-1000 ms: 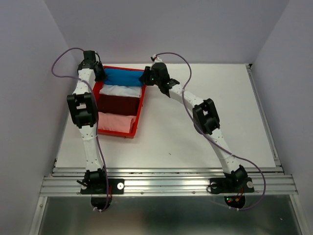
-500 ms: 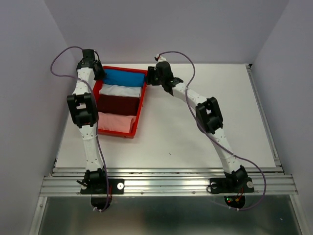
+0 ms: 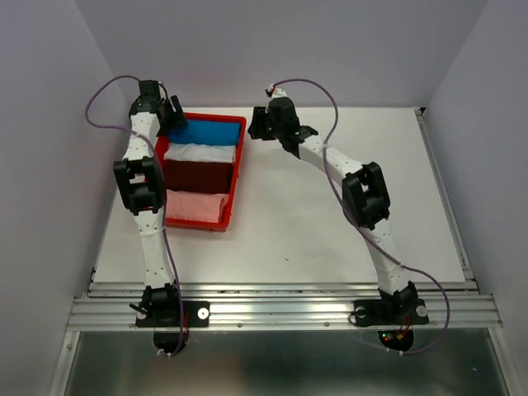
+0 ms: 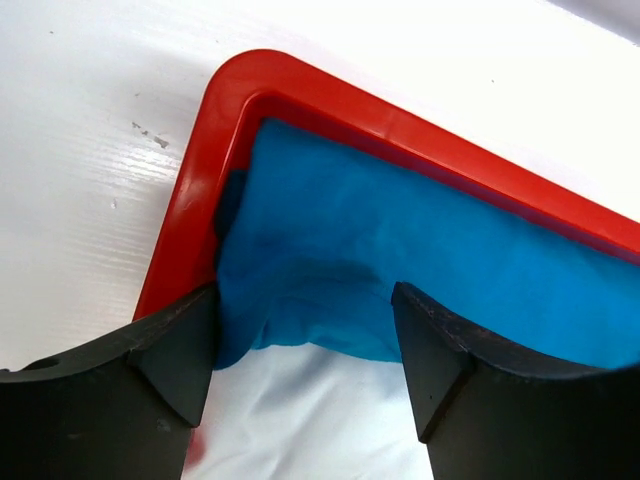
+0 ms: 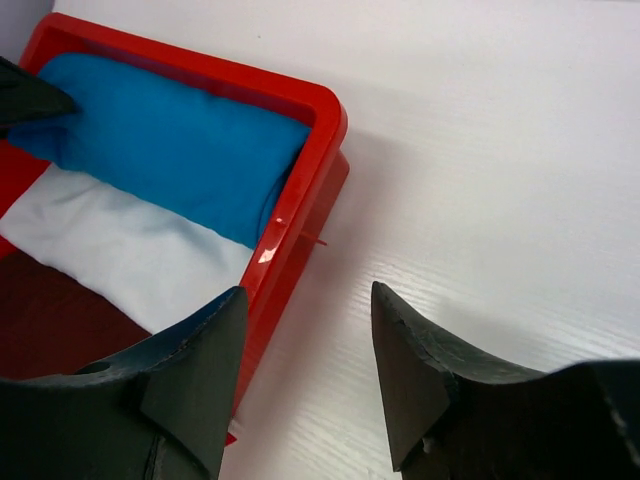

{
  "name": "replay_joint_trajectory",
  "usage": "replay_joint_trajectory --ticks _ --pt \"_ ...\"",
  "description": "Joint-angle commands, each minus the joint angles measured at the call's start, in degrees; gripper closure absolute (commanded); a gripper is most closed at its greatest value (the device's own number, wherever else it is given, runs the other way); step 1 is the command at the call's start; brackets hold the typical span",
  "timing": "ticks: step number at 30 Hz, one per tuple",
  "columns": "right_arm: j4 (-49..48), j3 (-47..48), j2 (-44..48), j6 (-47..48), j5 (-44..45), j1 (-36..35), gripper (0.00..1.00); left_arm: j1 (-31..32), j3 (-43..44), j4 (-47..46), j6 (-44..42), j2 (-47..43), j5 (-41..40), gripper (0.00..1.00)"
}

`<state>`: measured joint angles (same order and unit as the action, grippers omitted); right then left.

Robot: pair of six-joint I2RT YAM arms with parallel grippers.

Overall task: Roll the t-shirts
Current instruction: Place the T-shirt in the bin, then reset both arms

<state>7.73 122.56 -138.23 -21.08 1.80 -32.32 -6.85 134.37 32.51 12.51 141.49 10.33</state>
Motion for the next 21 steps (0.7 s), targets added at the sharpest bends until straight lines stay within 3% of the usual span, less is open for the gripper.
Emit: replay_joint_trajectory --ticks 1,16,21 --pt "-3.2 -2.6 8.1 1.4 2.1 0.1 0.42 -1.2 3.4 -0.3 -0.3 -7.0 -1.2 0.21" --pt "-3.9 -20.3 20.9 3.1 7.2 0.6 0.37 1.8 -0.9 -4.0 0.6 -10.6 -2.7 0.26" --pt "-3.9 -25.0 23.2 2.8 7.6 0.6 0.37 3.6 -5.6 -11.3 0.8 -9.5 1.1 0.27"
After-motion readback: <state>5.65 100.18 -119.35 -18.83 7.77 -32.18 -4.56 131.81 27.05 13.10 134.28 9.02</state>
